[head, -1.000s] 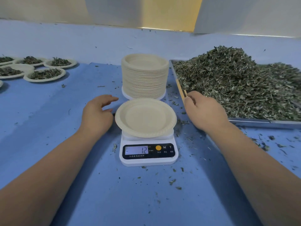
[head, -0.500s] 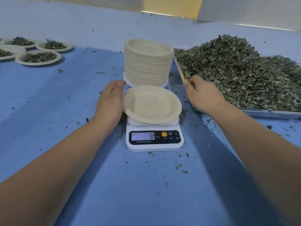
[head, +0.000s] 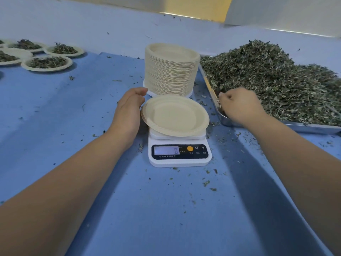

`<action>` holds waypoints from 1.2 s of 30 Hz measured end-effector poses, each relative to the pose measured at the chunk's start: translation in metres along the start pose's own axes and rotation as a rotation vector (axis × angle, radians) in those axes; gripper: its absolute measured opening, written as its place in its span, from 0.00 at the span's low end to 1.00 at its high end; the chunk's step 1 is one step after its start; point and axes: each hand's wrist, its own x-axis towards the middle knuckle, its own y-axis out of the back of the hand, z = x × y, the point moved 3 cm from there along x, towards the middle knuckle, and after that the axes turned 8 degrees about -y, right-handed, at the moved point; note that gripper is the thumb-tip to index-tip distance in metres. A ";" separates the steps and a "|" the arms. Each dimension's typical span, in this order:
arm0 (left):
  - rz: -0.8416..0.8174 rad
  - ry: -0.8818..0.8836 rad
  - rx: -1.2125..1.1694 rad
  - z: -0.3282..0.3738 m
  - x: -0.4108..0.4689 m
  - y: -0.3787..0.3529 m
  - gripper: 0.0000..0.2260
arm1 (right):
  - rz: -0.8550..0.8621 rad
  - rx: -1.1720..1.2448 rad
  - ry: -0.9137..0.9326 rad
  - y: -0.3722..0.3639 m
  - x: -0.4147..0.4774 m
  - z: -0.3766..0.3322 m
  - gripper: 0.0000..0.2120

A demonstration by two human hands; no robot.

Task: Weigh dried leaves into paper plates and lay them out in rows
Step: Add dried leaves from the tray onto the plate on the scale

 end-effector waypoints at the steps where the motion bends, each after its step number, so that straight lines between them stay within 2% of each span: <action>1: -0.001 0.001 -0.011 0.000 0.000 0.000 0.17 | 0.089 0.042 0.009 0.007 0.001 0.001 0.25; 3: -0.004 0.001 -0.026 -0.001 0.000 0.001 0.18 | 0.208 0.106 0.015 0.016 0.003 0.003 0.25; 7: -0.020 0.001 -0.028 -0.001 0.000 0.000 0.18 | 0.096 0.054 -0.007 0.008 0.005 0.006 0.24; 10: -0.028 -0.018 -0.021 -0.005 0.001 -0.002 0.15 | 0.168 0.113 -0.033 0.010 0.007 0.007 0.25; 14: -0.032 -0.028 -0.005 -0.007 0.003 -0.001 0.15 | 0.088 0.051 -0.013 0.005 0.007 0.003 0.24; 17: -0.041 -0.035 0.014 -0.004 0.001 -0.001 0.17 | 0.151 0.100 0.003 0.017 0.007 -0.008 0.25; 22: -0.049 -0.026 0.049 -0.002 -0.001 -0.004 0.19 | 0.230 0.278 0.240 0.048 -0.001 -0.078 0.24; 24: -0.047 -0.030 0.048 -0.002 -0.002 -0.004 0.19 | 0.192 0.366 0.365 0.050 -0.017 -0.111 0.23; 26: -0.038 -0.038 0.046 -0.002 -0.002 -0.003 0.17 | 0.105 0.352 0.450 0.040 -0.032 -0.134 0.22; 30: -0.028 -0.031 0.052 -0.004 0.001 -0.002 0.16 | -0.216 0.021 0.557 0.002 -0.055 -0.146 0.18; 32: -0.032 -0.022 0.048 -0.004 0.001 -0.002 0.16 | -0.321 0.006 0.553 -0.003 -0.061 -0.141 0.18; 34: -0.028 -0.033 0.050 -0.002 0.000 -0.003 0.16 | -0.334 0.147 0.514 0.001 -0.065 -0.134 0.19; 36: -0.026 -0.053 0.063 -0.001 -0.001 -0.004 0.15 | -0.261 0.249 0.492 0.008 -0.064 -0.122 0.20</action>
